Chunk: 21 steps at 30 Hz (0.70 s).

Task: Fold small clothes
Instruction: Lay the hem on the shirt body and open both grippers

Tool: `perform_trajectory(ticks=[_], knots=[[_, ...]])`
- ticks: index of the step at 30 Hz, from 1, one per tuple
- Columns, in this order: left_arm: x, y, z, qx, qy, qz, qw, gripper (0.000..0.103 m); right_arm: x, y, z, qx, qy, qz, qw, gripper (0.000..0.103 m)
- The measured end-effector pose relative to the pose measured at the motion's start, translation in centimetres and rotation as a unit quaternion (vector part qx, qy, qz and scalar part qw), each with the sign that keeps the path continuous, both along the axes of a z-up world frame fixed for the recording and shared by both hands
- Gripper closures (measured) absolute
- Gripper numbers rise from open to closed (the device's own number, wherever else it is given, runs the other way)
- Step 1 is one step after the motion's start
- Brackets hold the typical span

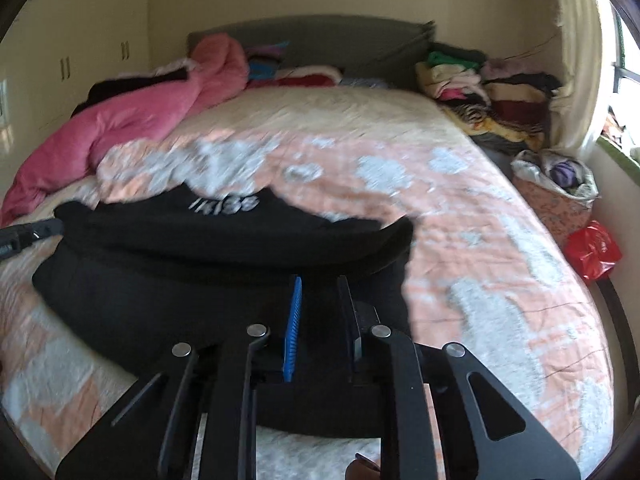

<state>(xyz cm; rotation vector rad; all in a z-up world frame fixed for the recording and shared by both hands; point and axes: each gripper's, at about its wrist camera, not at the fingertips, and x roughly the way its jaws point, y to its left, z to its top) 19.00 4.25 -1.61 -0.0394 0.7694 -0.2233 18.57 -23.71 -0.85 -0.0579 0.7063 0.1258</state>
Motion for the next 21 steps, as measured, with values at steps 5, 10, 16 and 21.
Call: perform_trajectory(ticks=[5,10,16,21], knots=[[1.3,-1.8,-3.2,0.048,0.041,-0.006,0.9980,0.089,2.1,1.9,-2.7,-0.023,0.055,-0.006,0.998,0.086],[3.4,-0.1,-3.9,0.034,0.046,0.011,0.9983,0.083,4.4,2.7,-4.4,-0.033,0.076,-0.016,0.996,0.086],[5.3,0.7,-3.4,0.019,0.041,0.025,0.9986,0.083,7.4,3.1,-4.4,-0.040,0.081,-0.022,0.996,0.086],[6.8,1.6,-2.4,0.020,0.034,0.055,0.9977,0.071,9.8,2.7,-3.9,-0.030,0.081,-0.034,0.996,0.086]])
